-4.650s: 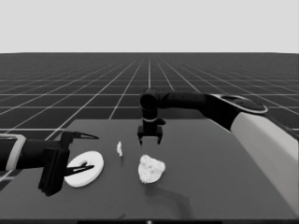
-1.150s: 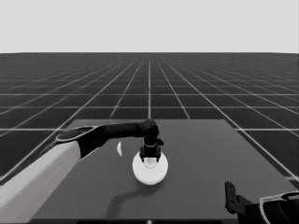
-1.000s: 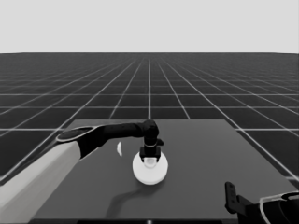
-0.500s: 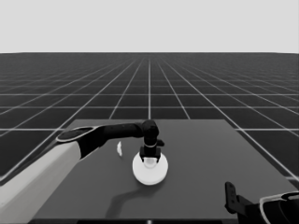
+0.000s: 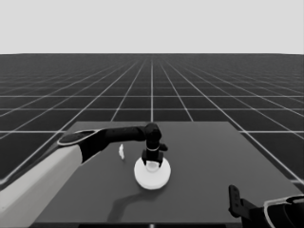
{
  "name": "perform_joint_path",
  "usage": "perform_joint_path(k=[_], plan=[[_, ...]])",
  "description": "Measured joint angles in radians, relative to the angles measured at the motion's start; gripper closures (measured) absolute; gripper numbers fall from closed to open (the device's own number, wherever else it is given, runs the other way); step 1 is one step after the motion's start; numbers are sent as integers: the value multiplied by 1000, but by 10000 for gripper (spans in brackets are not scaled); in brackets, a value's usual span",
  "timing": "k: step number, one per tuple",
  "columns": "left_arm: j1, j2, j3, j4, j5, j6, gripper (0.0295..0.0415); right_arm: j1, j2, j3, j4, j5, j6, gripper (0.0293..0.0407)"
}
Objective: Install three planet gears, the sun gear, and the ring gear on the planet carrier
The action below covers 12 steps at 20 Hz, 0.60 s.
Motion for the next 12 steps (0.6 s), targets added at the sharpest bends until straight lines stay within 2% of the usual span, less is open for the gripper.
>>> perform_joint_path(k=[12], plan=[[1, 0, 0, 0, 0, 105, 362, 0, 0, 0, 0, 0, 0, 315]])
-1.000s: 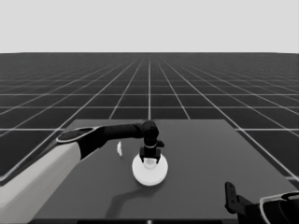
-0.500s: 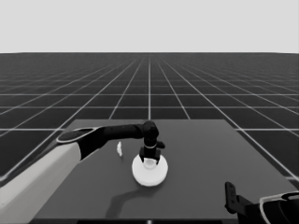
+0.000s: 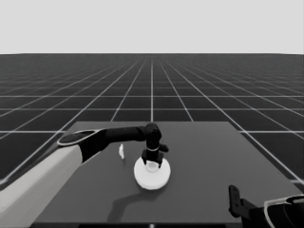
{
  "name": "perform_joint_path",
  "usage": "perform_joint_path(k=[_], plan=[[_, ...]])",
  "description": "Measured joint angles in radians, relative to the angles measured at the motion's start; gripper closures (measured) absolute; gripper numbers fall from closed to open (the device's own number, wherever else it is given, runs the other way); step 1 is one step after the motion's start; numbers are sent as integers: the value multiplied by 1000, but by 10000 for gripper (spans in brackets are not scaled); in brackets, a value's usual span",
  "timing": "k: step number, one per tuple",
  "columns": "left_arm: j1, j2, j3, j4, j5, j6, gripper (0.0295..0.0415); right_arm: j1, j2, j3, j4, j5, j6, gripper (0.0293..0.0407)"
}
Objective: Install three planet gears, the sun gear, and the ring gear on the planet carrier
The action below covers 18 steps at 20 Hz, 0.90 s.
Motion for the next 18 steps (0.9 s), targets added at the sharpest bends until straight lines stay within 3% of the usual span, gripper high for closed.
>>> perform_joint_path(k=[18], plan=[[1, 0, 0, 0, 0, 157, 362, 0, 0, 0, 0, 0, 0, 315]])
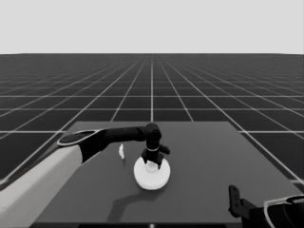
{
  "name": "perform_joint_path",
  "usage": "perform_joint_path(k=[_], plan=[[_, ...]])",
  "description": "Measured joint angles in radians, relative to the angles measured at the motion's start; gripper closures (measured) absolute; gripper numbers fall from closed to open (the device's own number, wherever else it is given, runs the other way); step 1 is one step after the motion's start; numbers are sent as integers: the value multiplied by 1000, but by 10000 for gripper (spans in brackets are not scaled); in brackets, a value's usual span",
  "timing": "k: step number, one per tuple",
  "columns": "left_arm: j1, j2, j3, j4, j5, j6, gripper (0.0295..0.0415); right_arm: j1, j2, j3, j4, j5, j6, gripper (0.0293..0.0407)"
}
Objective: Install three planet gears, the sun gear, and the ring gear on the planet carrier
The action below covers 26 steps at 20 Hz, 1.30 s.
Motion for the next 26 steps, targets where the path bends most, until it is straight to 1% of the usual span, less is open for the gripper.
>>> perform_joint_path(k=[9, 10, 11, 13, 19, 20, 21, 22, 24, 26], plan=[[0, 0, 0, 0, 0, 79, 362, 0, 0, 0, 0, 0, 0, 315], [0, 0, 0, 0, 0, 84, 337, 0, 0, 0, 0, 0, 0, 315], [-1, 0, 0, 0, 0, 87, 329, 0, 0, 0, 0, 0, 0, 315], [-1, 0, 0, 0, 0, 90, 326, 0, 0, 0, 0, 0, 0, 315], [-1, 0, 0, 0, 0, 91, 326, 0, 0, 0, 0, 0, 0, 315], [-98, -25, 87, -114, 39, -176, 324, 0, 0, 0, 0, 0, 0, 315], [-195, -29, 109, -192, 49, -320, 325, 0, 0, 0, 0, 0, 0, 315], [-251, -27, 105, -239, 54, -393, 325, 0, 0, 0, 0, 0, 0, 315], [-300, -22, 90, -282, 60, -453, 326, 0, 0, 0, 0, 0, 0, 315], [-315, -19, 82, -296, 63, -472, 326, 0, 0, 0, 0, 0, 0, 315]])
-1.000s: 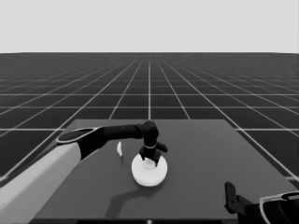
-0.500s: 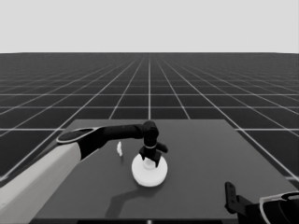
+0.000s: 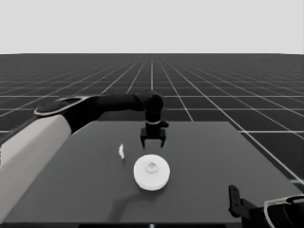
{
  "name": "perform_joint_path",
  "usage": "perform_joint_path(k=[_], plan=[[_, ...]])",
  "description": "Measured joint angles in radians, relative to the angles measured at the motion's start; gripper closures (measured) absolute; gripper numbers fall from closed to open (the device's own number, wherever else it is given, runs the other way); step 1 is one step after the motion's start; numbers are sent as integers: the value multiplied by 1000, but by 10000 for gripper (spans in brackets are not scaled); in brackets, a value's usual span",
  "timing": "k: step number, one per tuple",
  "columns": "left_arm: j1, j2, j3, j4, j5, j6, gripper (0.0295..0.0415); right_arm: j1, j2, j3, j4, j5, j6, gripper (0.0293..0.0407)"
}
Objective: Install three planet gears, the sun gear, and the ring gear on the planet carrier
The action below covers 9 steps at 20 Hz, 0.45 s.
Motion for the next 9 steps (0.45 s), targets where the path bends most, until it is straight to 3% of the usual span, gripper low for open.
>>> perform_joint_path(k=[3, 5, 9], plan=[[-6, 1, -4, -6, 1, -8, 326, 0, 0, 0, 0, 0, 0, 315], [-53, -243, -18, -48, 32, 272, 326, 0, 0, 0, 0, 0, 0, 315], [-66, -306, -203, -44, 65, 490, 326, 0, 0, 0, 0, 0, 0, 315]])
